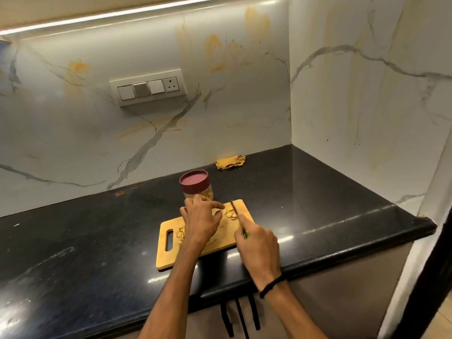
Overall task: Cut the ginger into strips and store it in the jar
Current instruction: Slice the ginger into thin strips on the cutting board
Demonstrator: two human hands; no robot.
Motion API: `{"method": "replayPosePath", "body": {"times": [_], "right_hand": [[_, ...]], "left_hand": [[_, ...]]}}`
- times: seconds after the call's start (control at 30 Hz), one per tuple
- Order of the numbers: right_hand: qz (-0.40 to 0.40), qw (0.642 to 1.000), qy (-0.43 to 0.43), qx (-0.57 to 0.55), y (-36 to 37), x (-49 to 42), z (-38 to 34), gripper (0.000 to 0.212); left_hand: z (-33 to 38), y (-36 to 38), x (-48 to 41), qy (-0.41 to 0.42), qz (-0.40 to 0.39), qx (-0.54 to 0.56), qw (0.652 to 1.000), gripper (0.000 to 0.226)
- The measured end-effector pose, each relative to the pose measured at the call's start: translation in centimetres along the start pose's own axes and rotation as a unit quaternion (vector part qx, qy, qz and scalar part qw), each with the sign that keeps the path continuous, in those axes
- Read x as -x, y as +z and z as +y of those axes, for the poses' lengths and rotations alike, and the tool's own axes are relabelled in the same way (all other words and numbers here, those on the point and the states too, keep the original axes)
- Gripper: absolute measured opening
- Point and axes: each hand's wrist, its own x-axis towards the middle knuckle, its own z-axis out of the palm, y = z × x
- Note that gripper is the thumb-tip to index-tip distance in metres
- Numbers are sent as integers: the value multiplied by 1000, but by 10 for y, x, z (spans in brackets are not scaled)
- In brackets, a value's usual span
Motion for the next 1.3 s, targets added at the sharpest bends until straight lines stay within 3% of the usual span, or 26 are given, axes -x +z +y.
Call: {"method": "replayPosePath", "body": {"times": [0.27, 0.63, 0.8, 1.3], "right_hand": [[35, 993, 56, -99, 7, -19, 22, 38], [-19, 1000, -12, 2, 4, 5, 14, 42], [-37, 999, -25, 17, 9, 10, 7, 43], [-79, 995, -34, 48, 8, 9, -2, 41]], "left_hand": [[7, 12, -10, 61, -70, -28, 995, 31], [-14, 6, 18, 42, -60, -3, 997, 29], [-17, 1, 22, 25, -57, 2, 998, 36], [-13, 2, 22, -5, -52, 29, 998, 28]]}}
